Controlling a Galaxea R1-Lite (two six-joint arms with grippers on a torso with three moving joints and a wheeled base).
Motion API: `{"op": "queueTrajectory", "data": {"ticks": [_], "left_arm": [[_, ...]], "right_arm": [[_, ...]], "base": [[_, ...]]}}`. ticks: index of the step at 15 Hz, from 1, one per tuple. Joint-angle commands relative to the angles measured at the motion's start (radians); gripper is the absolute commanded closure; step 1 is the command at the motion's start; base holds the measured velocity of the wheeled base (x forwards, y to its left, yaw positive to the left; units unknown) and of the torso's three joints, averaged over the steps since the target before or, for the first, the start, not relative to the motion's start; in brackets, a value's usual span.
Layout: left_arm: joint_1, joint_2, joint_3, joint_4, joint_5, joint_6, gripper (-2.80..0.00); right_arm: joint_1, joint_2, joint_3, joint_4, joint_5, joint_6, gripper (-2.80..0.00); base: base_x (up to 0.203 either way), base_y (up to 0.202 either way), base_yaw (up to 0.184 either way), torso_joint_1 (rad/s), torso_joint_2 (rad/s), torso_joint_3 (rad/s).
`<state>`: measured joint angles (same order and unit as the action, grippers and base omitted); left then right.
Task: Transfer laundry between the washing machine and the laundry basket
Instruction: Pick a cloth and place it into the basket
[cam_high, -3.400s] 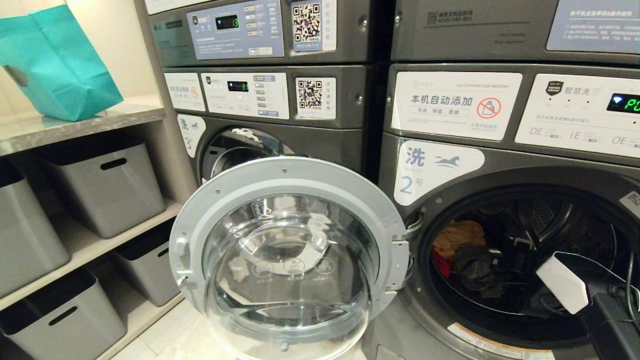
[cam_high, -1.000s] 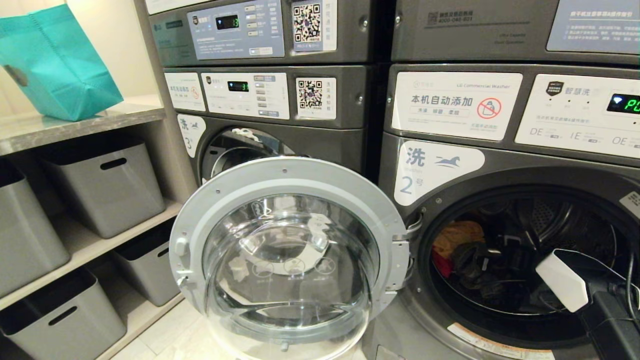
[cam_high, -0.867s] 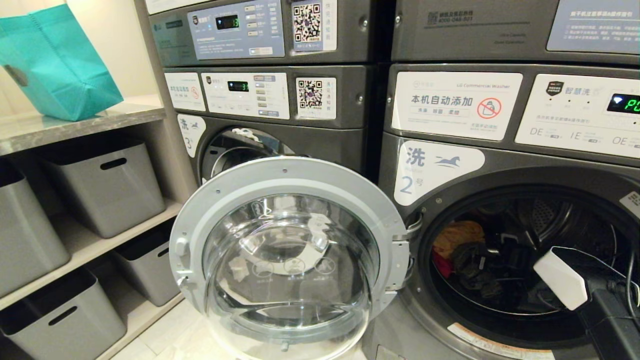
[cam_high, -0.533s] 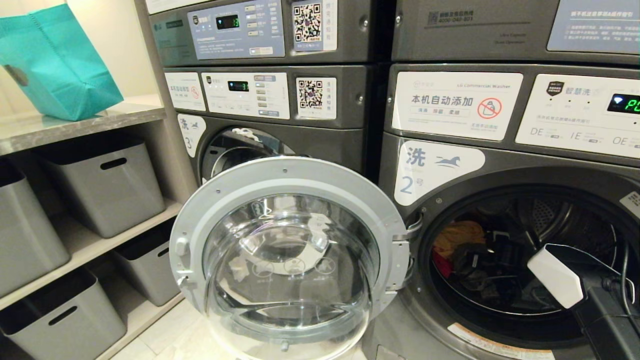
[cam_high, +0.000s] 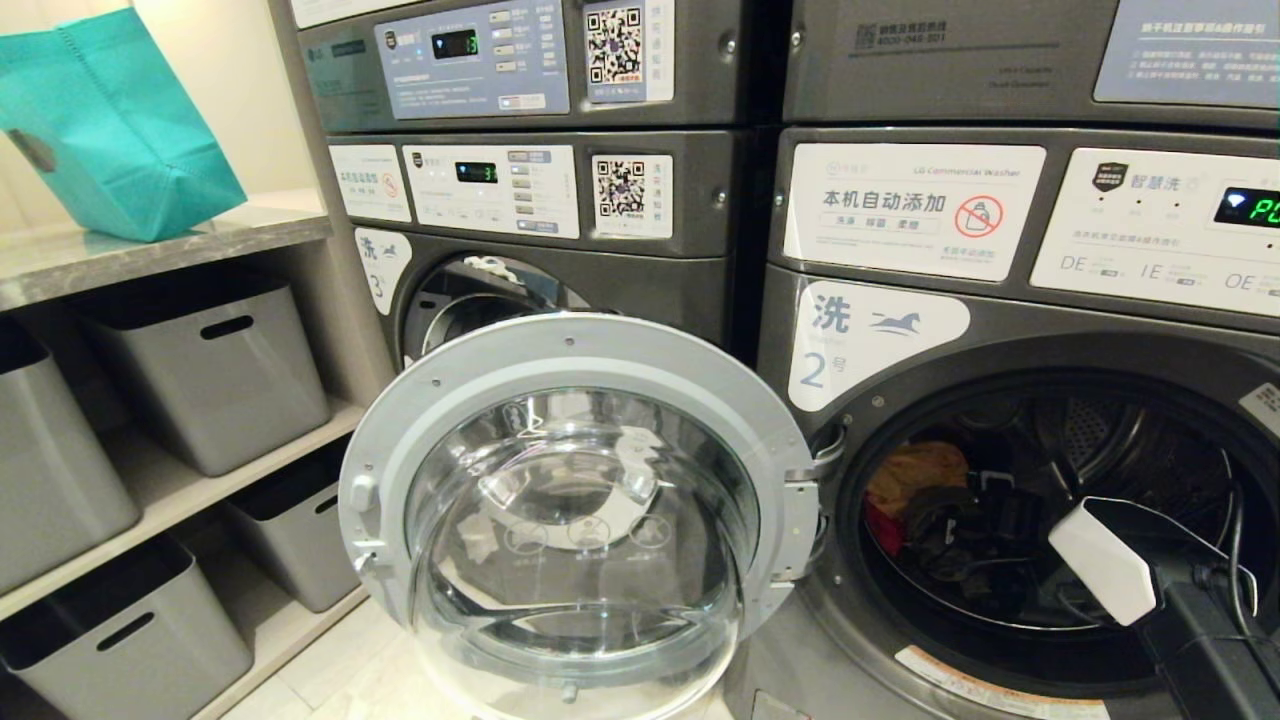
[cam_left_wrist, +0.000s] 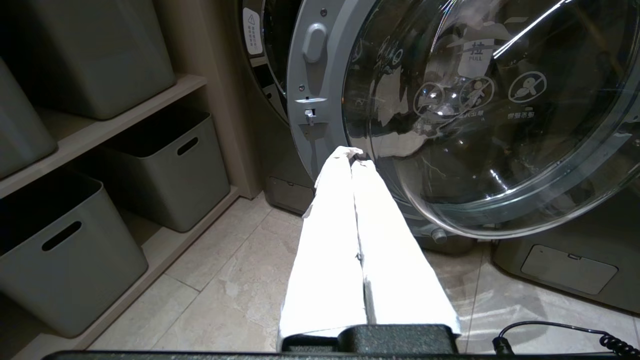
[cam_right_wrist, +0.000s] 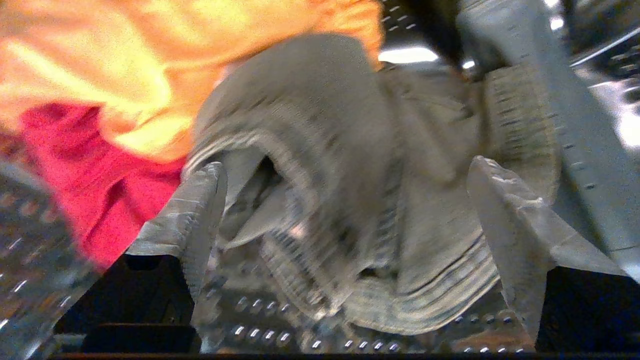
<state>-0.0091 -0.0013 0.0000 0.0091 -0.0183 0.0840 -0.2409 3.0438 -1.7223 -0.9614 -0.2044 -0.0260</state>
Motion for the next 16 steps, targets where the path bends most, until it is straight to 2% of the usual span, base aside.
{"op": "queueTrajectory", "data": {"ticks": [1, 6, 7, 16], "left_arm": [[0.0, 0.001, 0.0, 0.0, 0.0, 0.0, 0.0], [0.0, 0.001, 0.0, 0.0, 0.0, -0.001, 0.0], [0.0, 0.001, 0.0, 0.0, 0.0, -0.001, 0.0], [0.0, 0.001, 0.0, 0.0, 0.0, -0.003, 0.0]], "right_arm": [[-0.011, 0.012, -0.027, 0.018, -0.023, 0.0, -2.8], [-0.025, 0.015, -0.061, 0.064, -0.025, 0.001, -2.8], [-0.025, 0.015, -0.068, 0.08, -0.025, 0.001, 0.0], [-0.026, 0.015, -0.065, 0.151, -0.033, 0.006, 0.0]], "base": [[0.0, 0.0, 0.0, 0.0, 0.0, 0.0], [0.0, 0.0, 0.0, 0.0, 0.0, 0.0], [0.0, 0.0, 0.0, 0.0, 0.0, 0.0], [0.0, 0.0, 0.0, 0.0, 0.0, 0.0]]}}
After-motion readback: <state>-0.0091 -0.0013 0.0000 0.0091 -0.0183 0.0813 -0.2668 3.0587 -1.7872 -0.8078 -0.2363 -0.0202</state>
